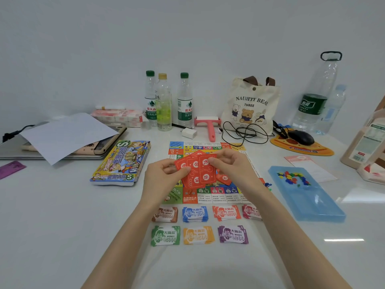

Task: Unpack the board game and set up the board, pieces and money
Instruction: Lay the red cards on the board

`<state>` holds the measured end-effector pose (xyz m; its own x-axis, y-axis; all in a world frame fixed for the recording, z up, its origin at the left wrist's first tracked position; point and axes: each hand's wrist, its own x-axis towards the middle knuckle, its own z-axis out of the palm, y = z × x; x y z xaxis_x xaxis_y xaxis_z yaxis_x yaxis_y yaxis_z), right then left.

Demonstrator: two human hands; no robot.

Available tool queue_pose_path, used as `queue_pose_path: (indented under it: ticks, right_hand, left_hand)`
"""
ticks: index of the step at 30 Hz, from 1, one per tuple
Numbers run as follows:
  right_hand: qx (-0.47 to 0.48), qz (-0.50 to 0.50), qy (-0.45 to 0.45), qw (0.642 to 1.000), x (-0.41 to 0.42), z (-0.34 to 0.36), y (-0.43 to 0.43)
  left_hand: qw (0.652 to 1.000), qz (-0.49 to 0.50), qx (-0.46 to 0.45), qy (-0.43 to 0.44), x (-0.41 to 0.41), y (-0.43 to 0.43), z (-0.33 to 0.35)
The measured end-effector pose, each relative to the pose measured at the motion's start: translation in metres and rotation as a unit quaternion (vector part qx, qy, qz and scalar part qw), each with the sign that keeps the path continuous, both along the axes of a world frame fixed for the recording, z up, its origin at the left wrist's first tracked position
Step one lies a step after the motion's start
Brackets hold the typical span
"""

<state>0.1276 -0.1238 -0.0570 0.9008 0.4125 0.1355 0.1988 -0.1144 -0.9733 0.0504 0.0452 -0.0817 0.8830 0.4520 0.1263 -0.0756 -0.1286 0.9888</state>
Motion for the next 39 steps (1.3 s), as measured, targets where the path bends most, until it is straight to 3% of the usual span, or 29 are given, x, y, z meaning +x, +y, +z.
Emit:
queue_pose_path:
  ticks: [2, 5, 9, 12, 17, 22, 39]
  right_hand:
    - [-0.015, 0.007, -0.037, 0.999, -0.001, 0.001, 0.000]
    - [-0.109, -0.015, -0.144, 0.983, 0.002, -0.003, -0.001]
    - [-0.174, -0.013, -0.186, 0.967, 0.002, -0.006, -0.001]
    - [-0.168, -0.033, -0.162, 0.972, 0.002, -0.006, -0.001]
    - [-0.026, -0.091, -0.003, 0.996, 0.004, -0.004, -0.006]
    - [0.012, -0.103, 0.099, 0.990, 0.004, -0.010, -0.003]
    - [0.063, -0.150, 0.093, 0.982, -0.016, -0.021, 0.021]
  left_hand:
    - [1.000, -0.004, 0.025, -0.003, 0.000, 0.000, -0.001]
    - [0.998, -0.019, 0.057, 0.008, 0.000, 0.001, -0.001]
    - [0.996, -0.032, 0.085, 0.016, 0.000, 0.001, -0.001]
    - [0.997, -0.020, 0.068, 0.008, 0.000, 0.002, -0.002]
    - [0.999, 0.020, 0.010, -0.027, -0.001, 0.004, -0.002]
    - [0.999, 0.011, 0.002, -0.042, -0.001, 0.003, 0.000]
    - [0.996, -0.008, -0.087, -0.027, 0.001, 0.002, -0.003]
